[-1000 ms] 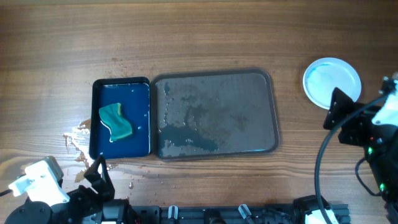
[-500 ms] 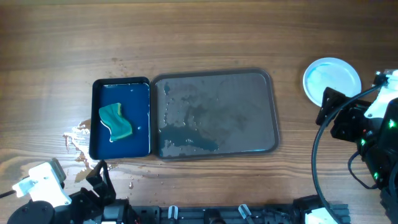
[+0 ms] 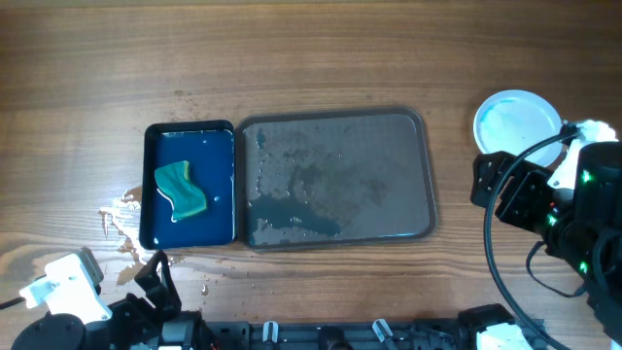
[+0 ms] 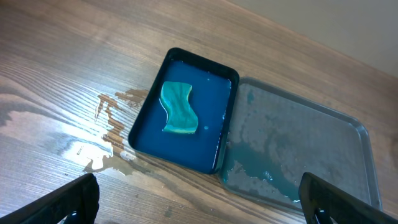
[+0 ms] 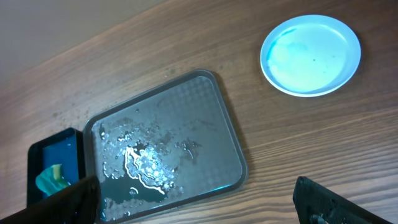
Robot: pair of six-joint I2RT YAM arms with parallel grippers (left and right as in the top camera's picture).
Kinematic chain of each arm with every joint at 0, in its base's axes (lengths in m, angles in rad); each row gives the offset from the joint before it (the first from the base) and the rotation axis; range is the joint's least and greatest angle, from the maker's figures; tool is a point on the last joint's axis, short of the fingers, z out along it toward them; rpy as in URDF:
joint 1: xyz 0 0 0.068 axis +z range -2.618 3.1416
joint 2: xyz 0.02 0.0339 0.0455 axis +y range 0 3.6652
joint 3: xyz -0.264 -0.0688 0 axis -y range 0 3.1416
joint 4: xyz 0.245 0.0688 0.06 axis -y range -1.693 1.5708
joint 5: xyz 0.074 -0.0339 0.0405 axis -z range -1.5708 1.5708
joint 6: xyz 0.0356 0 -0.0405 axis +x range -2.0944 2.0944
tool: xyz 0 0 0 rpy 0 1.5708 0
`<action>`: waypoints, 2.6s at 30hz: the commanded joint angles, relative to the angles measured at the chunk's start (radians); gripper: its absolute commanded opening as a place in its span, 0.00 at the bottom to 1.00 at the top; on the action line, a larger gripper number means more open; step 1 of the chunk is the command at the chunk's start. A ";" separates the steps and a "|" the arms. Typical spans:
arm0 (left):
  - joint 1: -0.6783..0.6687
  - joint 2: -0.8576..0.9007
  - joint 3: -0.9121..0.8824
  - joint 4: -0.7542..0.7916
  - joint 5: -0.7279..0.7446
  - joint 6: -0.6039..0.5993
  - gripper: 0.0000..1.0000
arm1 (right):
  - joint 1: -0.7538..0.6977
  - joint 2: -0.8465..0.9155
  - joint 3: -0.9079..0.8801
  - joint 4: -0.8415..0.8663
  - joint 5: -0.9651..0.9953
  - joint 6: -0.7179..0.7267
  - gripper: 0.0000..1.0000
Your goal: Clean dirty plates on tray and stack at the side
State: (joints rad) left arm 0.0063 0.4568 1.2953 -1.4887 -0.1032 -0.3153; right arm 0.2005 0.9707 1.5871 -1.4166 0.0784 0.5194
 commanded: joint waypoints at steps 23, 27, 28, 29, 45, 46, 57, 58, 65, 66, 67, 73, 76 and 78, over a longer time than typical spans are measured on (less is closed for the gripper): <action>-0.005 -0.003 -0.001 0.002 0.016 0.017 1.00 | 0.002 -0.782 -1.044 1.040 -0.152 -0.280 1.00; -0.005 -0.003 -0.001 0.002 0.016 0.017 1.00 | 0.002 -0.854 -1.263 1.275 -0.213 -0.278 1.00; -0.005 -0.003 -0.001 0.002 0.016 0.017 1.00 | 0.002 -0.869 -1.305 1.306 -0.215 -0.266 1.00; -0.005 -0.003 -0.001 0.002 0.016 0.017 1.00 | 0.002 -0.881 -1.332 1.320 -0.215 -0.254 1.00; -0.005 -0.003 -0.001 0.002 0.016 0.017 1.00 | -0.169 -0.967 -1.583 1.428 -0.233 -0.390 1.00; -0.005 -0.003 -0.001 0.002 0.016 0.017 1.00 | -0.169 -0.967 -1.583 1.427 -0.233 -0.414 1.00; -0.005 -0.003 -0.001 0.002 0.016 0.017 1.00 | -0.169 -0.967 -1.582 1.427 -0.218 -0.414 1.00; -0.005 -0.003 -0.001 0.002 0.016 0.017 1.00 | -0.169 -0.967 -1.582 1.427 -0.218 -0.414 1.00; -0.005 -0.003 -0.001 0.002 0.016 0.017 1.00 | -0.169 -0.967 -1.582 1.427 -0.218 -0.414 1.00; -0.005 -0.003 -0.001 0.002 0.016 0.017 1.00 | -0.169 -0.967 -1.582 1.427 -0.218 -0.414 1.00; -0.005 -0.003 -0.001 0.002 0.016 0.017 1.00 | -0.169 -0.967 -1.582 1.427 -0.218 -0.414 1.00; -0.005 -0.003 -0.001 0.002 0.016 0.017 1.00 | -0.169 -0.967 -1.582 1.427 -0.218 -0.414 1.00; -0.005 -0.003 -0.001 0.002 0.016 0.017 1.00 | -0.169 -0.967 -1.582 1.427 -0.218 -0.414 1.00; -0.005 -0.003 -0.001 0.002 0.016 0.017 1.00 | -0.169 -0.967 -1.582 1.427 -0.218 -0.414 1.00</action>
State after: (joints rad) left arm 0.0063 0.4568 1.2953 -1.4891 -0.0998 -0.3153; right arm 0.0364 0.0193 0.0071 0.0082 -0.1345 0.1253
